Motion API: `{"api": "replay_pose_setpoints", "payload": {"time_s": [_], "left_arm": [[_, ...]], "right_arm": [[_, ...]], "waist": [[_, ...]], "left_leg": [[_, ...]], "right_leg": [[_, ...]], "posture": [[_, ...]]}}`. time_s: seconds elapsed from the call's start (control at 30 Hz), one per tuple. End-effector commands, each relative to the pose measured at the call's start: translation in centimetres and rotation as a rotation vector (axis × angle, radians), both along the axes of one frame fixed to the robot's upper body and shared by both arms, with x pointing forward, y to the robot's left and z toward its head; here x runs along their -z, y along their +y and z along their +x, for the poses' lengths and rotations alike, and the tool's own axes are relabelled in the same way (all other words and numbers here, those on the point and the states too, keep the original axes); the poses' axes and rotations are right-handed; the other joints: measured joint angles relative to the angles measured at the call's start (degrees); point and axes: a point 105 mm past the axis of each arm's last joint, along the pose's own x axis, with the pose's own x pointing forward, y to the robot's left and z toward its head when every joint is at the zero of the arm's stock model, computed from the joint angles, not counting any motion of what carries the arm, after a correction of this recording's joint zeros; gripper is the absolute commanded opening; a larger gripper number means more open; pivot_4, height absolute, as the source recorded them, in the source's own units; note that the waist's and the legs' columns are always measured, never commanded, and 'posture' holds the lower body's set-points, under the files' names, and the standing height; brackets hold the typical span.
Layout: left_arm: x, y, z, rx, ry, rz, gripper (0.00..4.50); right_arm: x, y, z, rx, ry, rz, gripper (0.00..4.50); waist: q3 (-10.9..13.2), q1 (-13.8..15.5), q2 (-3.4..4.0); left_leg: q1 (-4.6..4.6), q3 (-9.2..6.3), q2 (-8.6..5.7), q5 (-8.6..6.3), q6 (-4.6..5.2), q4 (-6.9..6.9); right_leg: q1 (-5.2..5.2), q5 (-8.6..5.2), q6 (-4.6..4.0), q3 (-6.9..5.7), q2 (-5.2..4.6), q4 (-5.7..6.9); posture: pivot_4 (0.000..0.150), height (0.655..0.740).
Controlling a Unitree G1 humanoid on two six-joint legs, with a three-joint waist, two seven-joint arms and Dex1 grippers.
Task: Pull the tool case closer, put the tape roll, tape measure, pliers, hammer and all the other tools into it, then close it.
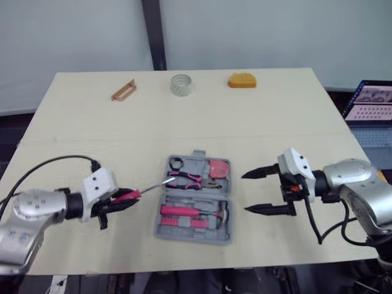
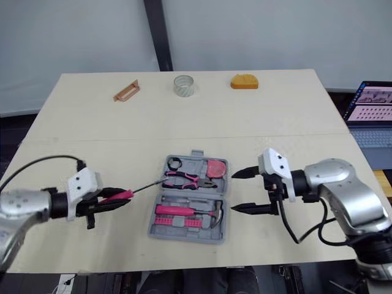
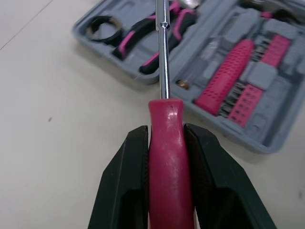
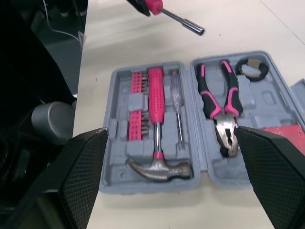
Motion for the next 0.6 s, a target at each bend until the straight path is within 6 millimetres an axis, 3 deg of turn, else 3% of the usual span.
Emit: {"api": "replay_pose_setpoints", "payload": {"time_s": [0.03,0.3,0.6], "left_arm": [[0.0,-1.5,-0.4,0.143,0.047,0.028,0.65],[0.9,-6.0,-0.2,0.337,0.086,0.079,0.65],[2.7,-9.2,-0.5,0.455,0.124,0.115,0.65]], "right_arm": [[-1.1,-0.4,-0.8,-0.03,-0.045,-0.011,4.5],[-0.3,-2.2,-2.5,-0.016,0.015,-0.06,4.5],[0.1,-2.2,-3.4,0.006,0.018,-0.068,4.5]], "waist": [[0.01,-0.01,0.01],[0.16,0.12,-0.16],[0.22,0.21,-0.26]], "left_leg": [[0.0,0.05,0.0,0.0,0.0,0.0],[-0.04,0.09,0.0,-0.01,0.01,0.04],[-0.03,0.11,0.0,-0.01,0.01,0.09]], "right_leg": [[0.0,0.0,0.0,0.0,0.0,-0.02],[-0.07,0.01,0.02,0.0,0.0,0.04],[-0.06,0.01,0.02,0.02,0.0,0.08]], "posture": [[0.15,0.74],[0.15,0.74],[0.15,0.74]]}}
